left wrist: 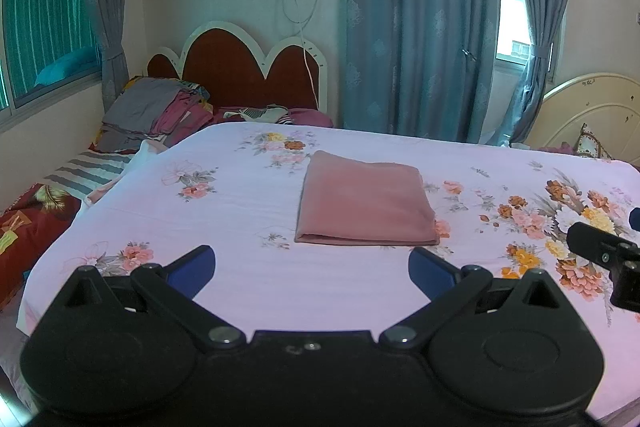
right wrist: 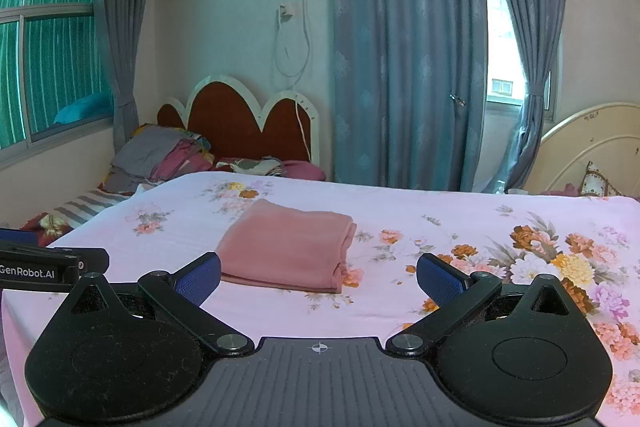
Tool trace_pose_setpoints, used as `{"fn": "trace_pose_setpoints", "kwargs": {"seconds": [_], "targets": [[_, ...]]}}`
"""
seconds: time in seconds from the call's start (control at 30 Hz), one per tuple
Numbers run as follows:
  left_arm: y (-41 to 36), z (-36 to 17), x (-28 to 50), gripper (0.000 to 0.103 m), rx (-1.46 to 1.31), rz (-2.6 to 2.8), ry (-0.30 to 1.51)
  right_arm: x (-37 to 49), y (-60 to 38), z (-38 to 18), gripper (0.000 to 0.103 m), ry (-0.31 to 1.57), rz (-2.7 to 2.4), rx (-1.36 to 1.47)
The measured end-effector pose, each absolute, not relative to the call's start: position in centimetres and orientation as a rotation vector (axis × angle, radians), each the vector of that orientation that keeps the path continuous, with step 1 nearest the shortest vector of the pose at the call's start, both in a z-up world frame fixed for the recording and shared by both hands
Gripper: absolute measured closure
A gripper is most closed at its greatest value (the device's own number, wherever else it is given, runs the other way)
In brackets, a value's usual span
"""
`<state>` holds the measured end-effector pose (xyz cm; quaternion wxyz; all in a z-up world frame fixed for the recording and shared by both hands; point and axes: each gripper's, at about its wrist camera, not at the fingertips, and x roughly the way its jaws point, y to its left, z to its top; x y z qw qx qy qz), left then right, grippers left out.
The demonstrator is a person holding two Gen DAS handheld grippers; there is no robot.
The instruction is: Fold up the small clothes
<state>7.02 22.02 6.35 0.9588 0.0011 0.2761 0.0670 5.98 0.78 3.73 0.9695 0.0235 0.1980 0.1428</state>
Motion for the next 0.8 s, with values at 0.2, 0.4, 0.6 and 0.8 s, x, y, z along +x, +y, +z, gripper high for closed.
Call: {"fn": "trace_pose_setpoints", "kwargs": {"seconds": [0.2, 0.4, 0.6, 0.8], "targets": [[22.1, 6.3, 7.2, 0.0, 0.003, 0.136, 0.561, 6.1, 1.0, 3.6, 0.0, 0.404, 0.29, 0.048], [22.2, 6.1, 7.5, 0.0, 0.001, 0.132, 0.568, 6.4, 1.3, 3.4, 0.0, 0.411, 0.29, 0.051], [22.6, 5.7, 8.3, 0.0, -0.003, 0.125, 0.582, 7.1, 1.3, 3.1, 0.0, 0.42, 0.292, 0.051], [22.6, 5.6, 8.9, 0.0, -0.004, 0.117, 0.585, 8.0, 1.2, 2.9, 0.0, 0.426, 0.285, 0.053]]}}
